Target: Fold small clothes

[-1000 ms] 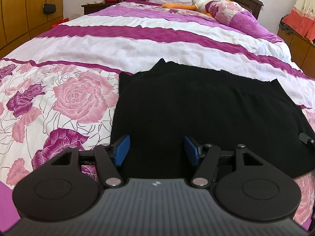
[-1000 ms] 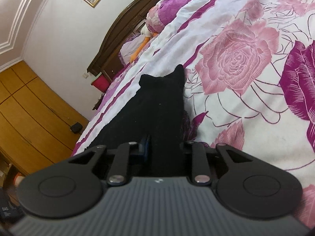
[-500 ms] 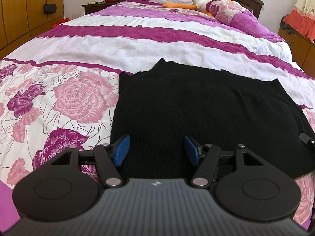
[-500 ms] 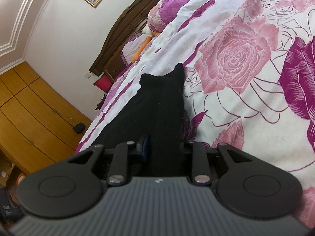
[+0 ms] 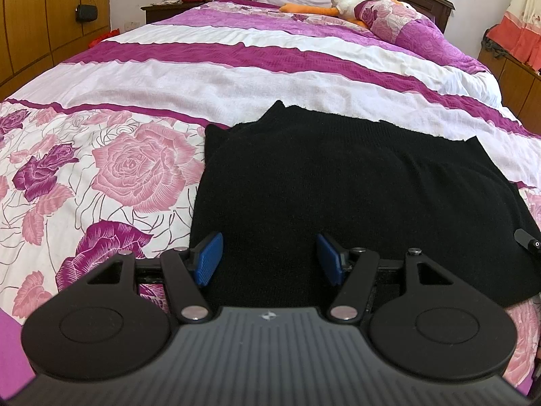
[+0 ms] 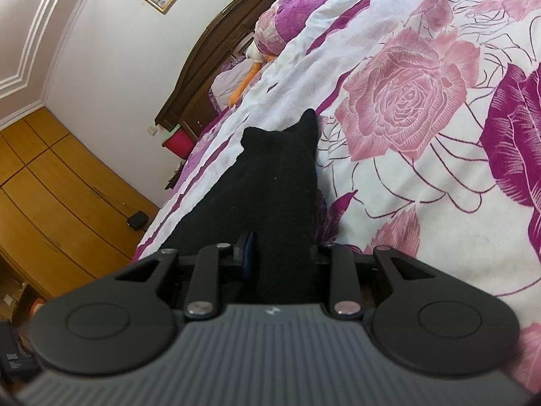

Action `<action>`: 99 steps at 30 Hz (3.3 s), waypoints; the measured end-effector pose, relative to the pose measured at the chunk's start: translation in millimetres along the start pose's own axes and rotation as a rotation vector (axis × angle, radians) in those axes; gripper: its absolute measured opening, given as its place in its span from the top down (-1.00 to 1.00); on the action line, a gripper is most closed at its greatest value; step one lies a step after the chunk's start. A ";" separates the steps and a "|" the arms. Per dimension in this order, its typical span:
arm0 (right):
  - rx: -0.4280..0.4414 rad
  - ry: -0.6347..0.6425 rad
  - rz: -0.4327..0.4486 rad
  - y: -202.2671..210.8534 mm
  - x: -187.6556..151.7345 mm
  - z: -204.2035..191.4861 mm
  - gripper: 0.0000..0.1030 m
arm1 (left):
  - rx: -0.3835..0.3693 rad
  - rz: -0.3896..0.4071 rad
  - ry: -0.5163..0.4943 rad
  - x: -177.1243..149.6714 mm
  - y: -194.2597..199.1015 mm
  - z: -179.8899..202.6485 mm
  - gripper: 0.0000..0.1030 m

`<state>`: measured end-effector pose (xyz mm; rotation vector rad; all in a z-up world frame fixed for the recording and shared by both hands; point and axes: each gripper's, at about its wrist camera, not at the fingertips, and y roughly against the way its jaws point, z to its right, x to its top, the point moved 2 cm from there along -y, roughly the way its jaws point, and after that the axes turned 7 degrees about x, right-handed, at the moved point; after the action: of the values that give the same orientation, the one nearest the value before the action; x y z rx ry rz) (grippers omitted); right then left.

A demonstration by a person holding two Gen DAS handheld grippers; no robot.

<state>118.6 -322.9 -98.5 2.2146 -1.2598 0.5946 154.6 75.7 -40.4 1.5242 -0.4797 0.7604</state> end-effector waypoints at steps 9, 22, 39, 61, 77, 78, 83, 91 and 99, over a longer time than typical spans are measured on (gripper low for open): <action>0.019 -0.027 0.026 6.0 5.8 -7.0 0.62 | -0.014 -0.012 0.016 0.7 4.6 -3.8 -0.30; 0.062 0.092 0.054 3.0 30.2 -66.5 0.68 | -0.045 -0.043 0.061 3.5 28.3 -23.6 -0.30; 0.168 0.363 -0.047 -48.4 29.9 -179.2 0.70 | 0.014 -0.015 0.111 1.7 42.8 -76.5 -0.30; 0.187 0.522 -0.428 -158.6 -100.9 -244.4 0.72 | 0.038 -0.032 0.203 -15.0 25.7 -136.2 -0.30; 0.109 0.529 -0.542 -179.8 -138.2 -278.9 0.56 | 0.042 -0.007 0.226 -6.0 31.0 -151.1 -0.30; 0.111 0.526 -0.533 -174.7 -135.4 -281.4 0.51 | 0.041 -0.002 0.223 -4.7 32.9 -150.7 -0.30; 0.164 0.479 -0.493 -137.0 -105.2 -294.0 0.48 | 0.011 0.034 0.221 6.8 45.8 -144.4 -0.30; 0.044 0.505 -0.430 -86.9 -61.9 -273.9 0.48 | -0.089 0.101 0.177 27.7 59.7 -105.9 -0.30; -0.076 0.468 -0.446 -75.7 -72.6 -218.0 0.48 | -0.068 -0.008 0.091 7.9 23.0 -69.6 -0.30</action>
<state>124.9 -106.3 8.8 2.0350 -0.5241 0.8015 131.6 142.8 -20.2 1.4213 -0.4273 0.7964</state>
